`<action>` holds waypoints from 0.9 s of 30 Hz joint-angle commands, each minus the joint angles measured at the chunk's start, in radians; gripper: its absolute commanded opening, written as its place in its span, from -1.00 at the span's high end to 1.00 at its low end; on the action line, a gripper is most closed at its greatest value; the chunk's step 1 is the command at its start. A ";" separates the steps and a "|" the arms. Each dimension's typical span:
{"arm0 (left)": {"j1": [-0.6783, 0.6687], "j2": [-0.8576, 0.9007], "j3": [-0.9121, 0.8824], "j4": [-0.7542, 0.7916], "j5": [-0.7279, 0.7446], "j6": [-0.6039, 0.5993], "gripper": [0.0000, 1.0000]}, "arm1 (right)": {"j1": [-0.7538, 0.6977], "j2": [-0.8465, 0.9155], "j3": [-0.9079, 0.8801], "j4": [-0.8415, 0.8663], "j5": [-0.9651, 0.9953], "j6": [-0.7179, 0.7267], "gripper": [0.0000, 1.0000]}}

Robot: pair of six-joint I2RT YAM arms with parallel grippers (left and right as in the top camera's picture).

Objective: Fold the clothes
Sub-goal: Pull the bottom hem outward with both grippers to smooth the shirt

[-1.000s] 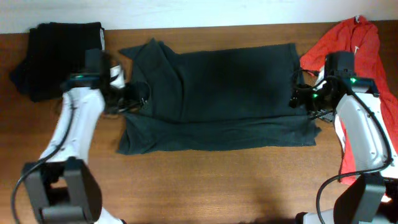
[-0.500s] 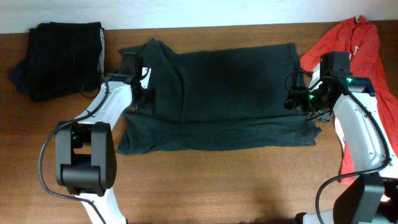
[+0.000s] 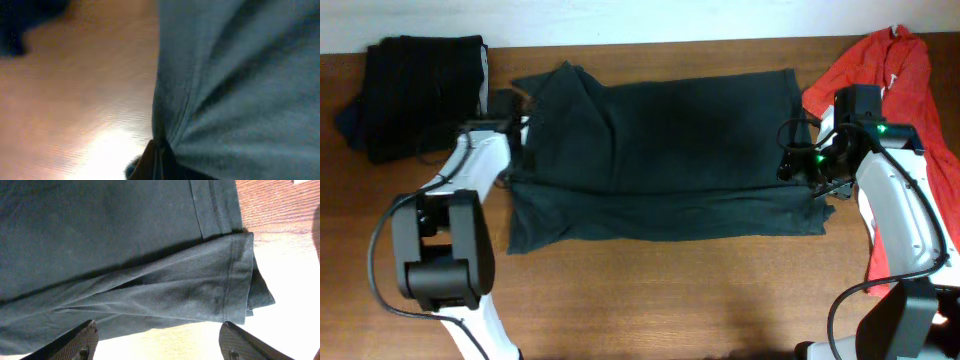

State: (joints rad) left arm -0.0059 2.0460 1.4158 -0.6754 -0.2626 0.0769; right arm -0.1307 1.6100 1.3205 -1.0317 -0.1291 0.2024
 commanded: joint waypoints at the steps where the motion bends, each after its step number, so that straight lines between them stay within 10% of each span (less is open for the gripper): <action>1: 0.117 0.013 0.010 -0.034 -0.076 -0.039 0.99 | 0.007 0.002 0.006 0.000 0.009 -0.008 -0.60; 4: 0.146 0.012 0.025 -0.071 -0.121 -0.039 0.49 | 0.007 0.002 0.006 0.004 0.009 -0.008 -0.61; 6: 0.143 0.009 0.089 -0.131 -0.126 -0.053 -0.84 | 0.007 0.002 0.006 0.012 0.009 -0.008 -0.61; 10: 0.106 0.005 0.259 -0.237 0.141 -0.110 -0.79 | 0.007 0.002 0.006 0.062 0.008 -0.008 -0.61; 13: 0.039 0.016 0.259 -0.118 0.328 -0.111 -0.02 | 0.007 0.008 0.006 0.128 -0.030 -0.008 -0.46; 18: -0.019 0.034 0.283 0.122 0.334 -0.076 -0.71 | 0.015 0.066 0.006 0.190 -0.068 -0.035 -0.48; 27: 0.089 0.191 0.349 0.460 0.398 -0.082 -0.44 | 0.203 0.115 0.006 0.168 -0.047 -0.063 -0.55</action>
State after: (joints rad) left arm 0.0845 2.1418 1.7611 -0.2520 0.1024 0.0071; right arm 0.0475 1.7226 1.3205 -0.8669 -0.1829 0.1478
